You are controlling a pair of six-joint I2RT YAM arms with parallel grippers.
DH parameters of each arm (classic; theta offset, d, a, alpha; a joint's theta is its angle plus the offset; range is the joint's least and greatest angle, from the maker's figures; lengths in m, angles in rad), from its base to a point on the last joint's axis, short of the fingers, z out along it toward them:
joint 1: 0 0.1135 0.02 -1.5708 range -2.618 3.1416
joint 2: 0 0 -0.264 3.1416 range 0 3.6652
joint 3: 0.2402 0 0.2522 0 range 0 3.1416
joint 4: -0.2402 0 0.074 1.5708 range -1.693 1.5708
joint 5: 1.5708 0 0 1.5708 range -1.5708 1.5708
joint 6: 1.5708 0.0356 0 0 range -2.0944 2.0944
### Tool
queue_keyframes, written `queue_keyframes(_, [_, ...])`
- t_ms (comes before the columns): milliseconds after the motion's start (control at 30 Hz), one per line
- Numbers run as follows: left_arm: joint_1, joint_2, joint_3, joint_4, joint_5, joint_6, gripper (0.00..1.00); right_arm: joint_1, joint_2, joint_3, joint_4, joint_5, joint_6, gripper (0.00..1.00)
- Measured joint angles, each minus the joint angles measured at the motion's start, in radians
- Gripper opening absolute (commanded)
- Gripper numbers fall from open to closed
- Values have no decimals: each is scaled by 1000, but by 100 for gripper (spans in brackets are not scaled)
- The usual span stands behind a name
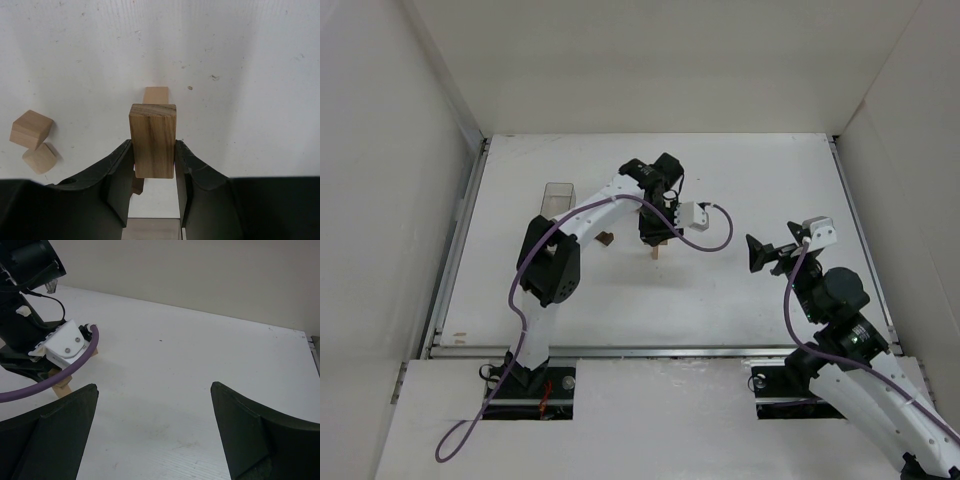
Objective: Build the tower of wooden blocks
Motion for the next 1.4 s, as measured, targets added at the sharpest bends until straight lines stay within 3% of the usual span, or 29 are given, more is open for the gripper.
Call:
queue_keyframes(933, [0, 19, -5, 24, -24, -1, 2, 0, 2, 0, 1, 0, 0, 100])
queue_keyframes(1267, [0, 19, -12, 27, -27, -2, 15, 0, 2, 0, 1, 1, -8, 100])
queue_keyframes(1400, [0, 19, -12, 27, -27, -2, 25, 0, 2, 0, 1, 1, -8, 100])
